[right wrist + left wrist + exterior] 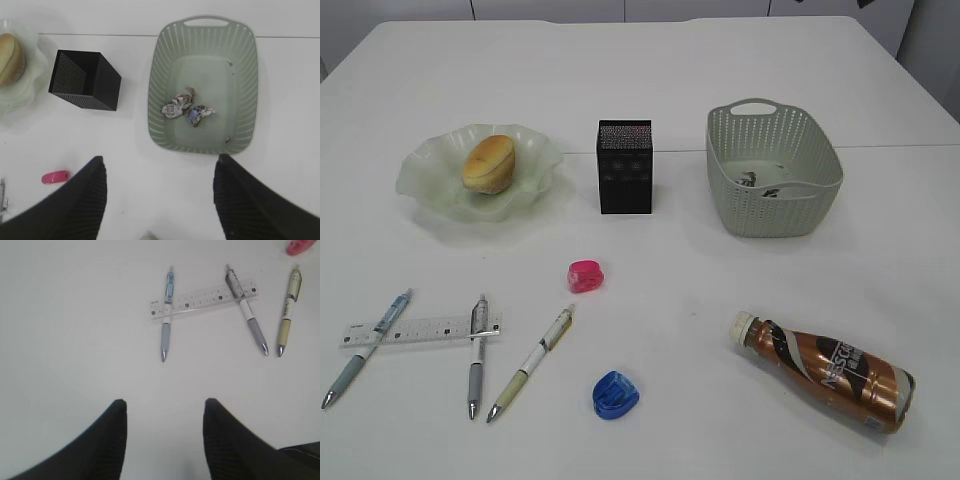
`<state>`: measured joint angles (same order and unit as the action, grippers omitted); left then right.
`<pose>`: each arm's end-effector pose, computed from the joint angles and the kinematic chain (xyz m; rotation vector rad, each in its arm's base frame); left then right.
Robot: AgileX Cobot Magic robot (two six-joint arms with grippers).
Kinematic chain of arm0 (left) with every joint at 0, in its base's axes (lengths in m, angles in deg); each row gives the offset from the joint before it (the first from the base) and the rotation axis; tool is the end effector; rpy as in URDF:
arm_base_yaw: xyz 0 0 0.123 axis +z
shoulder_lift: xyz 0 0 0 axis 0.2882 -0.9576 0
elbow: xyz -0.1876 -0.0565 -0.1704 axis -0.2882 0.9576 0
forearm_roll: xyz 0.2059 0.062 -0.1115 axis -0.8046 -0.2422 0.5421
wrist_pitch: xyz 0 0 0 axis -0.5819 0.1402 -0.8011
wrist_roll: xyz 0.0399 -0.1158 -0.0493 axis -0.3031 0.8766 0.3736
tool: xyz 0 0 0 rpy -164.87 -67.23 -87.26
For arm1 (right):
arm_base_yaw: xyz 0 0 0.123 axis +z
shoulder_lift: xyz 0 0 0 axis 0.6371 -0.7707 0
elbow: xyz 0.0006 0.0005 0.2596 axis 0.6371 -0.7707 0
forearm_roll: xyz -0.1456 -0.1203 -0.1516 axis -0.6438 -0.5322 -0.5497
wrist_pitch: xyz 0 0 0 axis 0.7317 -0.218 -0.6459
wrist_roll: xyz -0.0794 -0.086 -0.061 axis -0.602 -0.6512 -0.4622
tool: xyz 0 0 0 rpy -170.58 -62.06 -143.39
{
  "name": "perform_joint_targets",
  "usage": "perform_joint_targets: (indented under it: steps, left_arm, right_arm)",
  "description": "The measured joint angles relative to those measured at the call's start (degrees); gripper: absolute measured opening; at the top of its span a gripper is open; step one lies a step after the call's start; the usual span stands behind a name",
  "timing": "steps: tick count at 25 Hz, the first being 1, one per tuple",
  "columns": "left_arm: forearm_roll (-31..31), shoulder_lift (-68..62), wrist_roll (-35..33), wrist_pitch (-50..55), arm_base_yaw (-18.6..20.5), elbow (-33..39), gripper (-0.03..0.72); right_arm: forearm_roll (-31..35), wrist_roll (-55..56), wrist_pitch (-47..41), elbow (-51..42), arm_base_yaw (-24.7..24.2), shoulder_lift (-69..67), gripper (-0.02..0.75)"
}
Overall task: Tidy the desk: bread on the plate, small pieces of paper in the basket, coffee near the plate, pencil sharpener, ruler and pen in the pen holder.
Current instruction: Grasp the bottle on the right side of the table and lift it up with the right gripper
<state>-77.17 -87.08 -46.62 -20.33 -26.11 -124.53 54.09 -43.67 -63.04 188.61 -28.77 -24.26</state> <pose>0.1400 -0.0138 0.2492 0.0812 2.4640 -0.0179 0.3987 0.0838 0.3476 -0.0608 2.5254 0.2127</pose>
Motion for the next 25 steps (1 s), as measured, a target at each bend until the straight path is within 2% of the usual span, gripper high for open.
perform_joint_targets:
  steps: [5,11,19,25]
  left_arm:
    - [0.28,0.00,0.00,0.00,0.00,0.00,0.361]
    - [0.49,0.00,0.00,0.66,0.00,0.00,0.361]
    - [0.53,0.00,0.00,1.89,0.00,0.00,0.361]
    - [0.67,0.00,0.00,2.21,0.00,0.00,0.361]
  right_arm:
    - [3.14,-3.52,-0.22,-6.17,0.00,5.51,0.521]
    - [10.78,-14.23,-0.22,-15.12,0.00,11.00,0.521]
    - [11.18,-17.85,-0.22,-27.99,0.14,15.99,0.521]
    - [11.18,-19.12,-0.01,-32.99,1.51,17.45,0.521]
